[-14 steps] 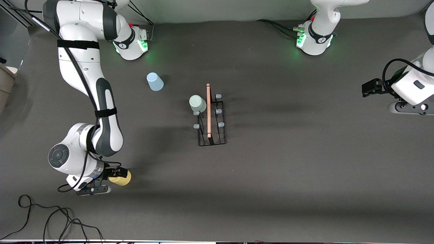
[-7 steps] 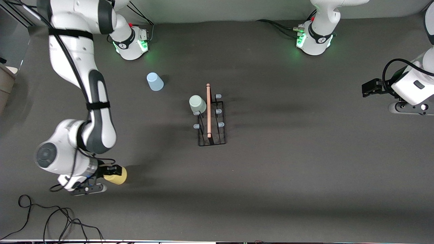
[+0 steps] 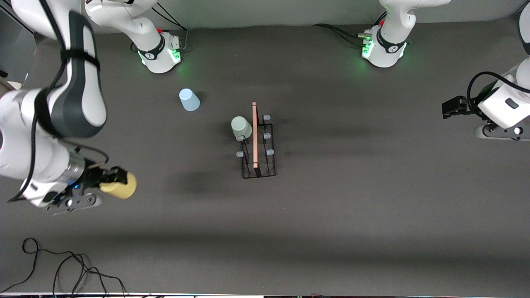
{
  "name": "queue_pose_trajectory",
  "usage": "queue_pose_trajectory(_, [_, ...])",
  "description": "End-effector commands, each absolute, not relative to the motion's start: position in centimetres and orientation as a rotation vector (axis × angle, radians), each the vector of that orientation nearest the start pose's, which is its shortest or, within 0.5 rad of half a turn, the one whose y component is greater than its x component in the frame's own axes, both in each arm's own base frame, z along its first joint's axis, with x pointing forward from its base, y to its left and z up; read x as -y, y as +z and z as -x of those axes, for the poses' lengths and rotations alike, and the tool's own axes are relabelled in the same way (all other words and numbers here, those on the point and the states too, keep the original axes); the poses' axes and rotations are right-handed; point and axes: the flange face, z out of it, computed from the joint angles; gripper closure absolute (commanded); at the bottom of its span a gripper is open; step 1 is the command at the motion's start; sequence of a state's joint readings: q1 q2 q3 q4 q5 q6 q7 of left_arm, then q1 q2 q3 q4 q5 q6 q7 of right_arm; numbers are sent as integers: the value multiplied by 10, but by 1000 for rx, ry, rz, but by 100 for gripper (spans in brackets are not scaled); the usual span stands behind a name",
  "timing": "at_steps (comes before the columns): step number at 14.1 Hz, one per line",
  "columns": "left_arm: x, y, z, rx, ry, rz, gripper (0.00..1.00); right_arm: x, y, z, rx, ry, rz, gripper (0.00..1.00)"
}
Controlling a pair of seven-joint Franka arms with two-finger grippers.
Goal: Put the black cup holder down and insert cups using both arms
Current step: 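Carry the yellow cup with the right gripper into a rack slot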
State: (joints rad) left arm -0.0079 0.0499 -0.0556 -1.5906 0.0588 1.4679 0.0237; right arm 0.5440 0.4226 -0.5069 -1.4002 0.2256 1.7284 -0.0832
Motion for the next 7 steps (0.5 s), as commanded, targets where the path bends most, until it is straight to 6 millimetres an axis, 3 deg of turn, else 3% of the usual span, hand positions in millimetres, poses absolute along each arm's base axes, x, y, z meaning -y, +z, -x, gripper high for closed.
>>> queue_pose_trajectory(1, [27,584,-547,-155,255,3076,0,-186,490,-633,6,108,3146,63])
queue_pose_trajectory(3, [27,585,-547,-155,253,3076,0,-259,489,-610,-117,97,3149,63])
queue_pose_trajectory(7, [27,584,-547,-155,257,3076,0,-380,480,-568,-354,9,3143,63])
